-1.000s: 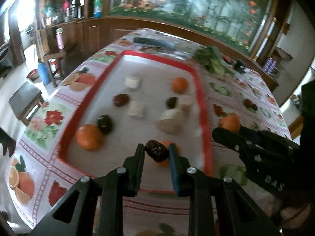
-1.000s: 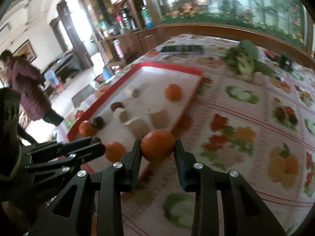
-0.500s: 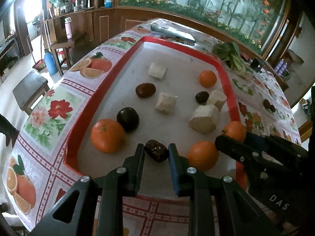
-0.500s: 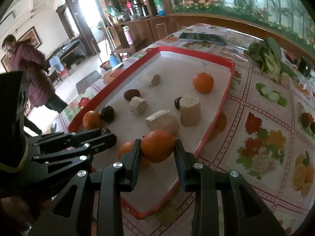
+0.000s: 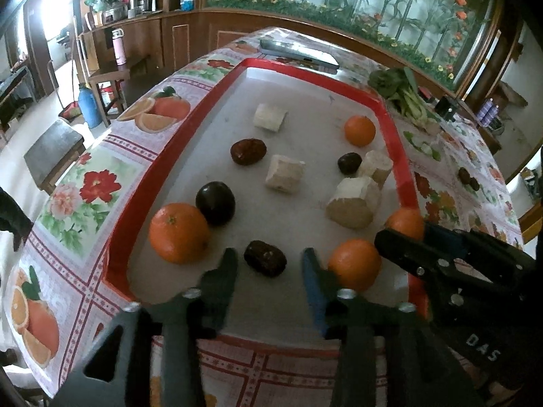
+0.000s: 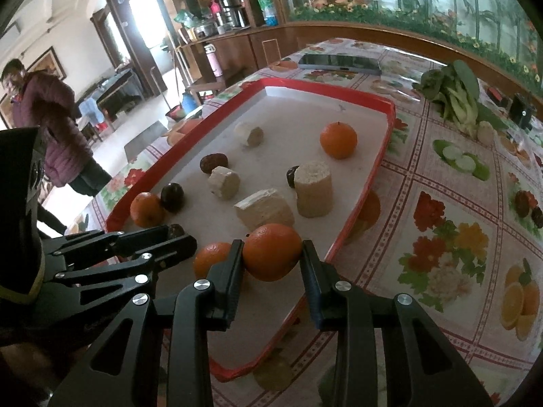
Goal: Organize fruits
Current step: 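Lower the orange and date into the tray and open both grippers, then move both grippers back toward the dates on the table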
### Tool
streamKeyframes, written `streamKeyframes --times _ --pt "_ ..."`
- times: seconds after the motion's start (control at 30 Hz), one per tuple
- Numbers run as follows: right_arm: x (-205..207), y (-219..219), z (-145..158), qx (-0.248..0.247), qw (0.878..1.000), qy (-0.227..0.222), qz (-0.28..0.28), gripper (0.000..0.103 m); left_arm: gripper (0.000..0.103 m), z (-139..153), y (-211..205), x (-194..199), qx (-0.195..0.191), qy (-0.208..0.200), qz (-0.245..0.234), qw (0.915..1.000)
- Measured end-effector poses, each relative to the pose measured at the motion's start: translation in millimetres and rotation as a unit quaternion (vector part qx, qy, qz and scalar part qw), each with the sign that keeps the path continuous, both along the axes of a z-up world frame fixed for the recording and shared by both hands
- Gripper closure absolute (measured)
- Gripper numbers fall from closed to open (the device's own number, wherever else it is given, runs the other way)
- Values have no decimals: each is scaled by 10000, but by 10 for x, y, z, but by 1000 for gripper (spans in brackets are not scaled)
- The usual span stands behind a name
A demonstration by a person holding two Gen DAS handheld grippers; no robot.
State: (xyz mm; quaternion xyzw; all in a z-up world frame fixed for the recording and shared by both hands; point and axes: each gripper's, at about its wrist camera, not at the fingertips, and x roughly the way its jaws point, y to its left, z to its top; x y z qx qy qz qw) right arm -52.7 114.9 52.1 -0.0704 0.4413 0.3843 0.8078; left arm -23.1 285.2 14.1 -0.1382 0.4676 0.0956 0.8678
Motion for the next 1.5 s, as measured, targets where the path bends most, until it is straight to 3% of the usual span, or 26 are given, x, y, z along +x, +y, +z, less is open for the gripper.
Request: streamKeyframes --times 0.1,0.43,0.57,0.73,1.13,1.4,1.5 --pt "-37 9 26 -13 10000 -32 24 63 50 16 -20 -16 91 -4 19 10000" --pt "-71 -85 89 29 10000 3 8 61 41 79 -59 -101 213 -10 163 9996" --pt "-111 -194 139 87 10000 12 -19 60 34 133 -127 -127 303 -59 259 9992" --pt "-137 -410 177 109 9998 12 -145 58 33 205 -279 -136 443 -117 367 9983" --pt "122 -1451 134 152 9937 90 -1108 49 27 386 -1087 57 530 -382 -109 9978" --pt "760 -2358 58 182 9774 -51 -2105 49 27 355 -1619 258 548 -246 -560 9966" --pt "1084 -2535 -15 230 9750 79 -2209 49 26 346 -1759 353 552 -172 -640 9963"
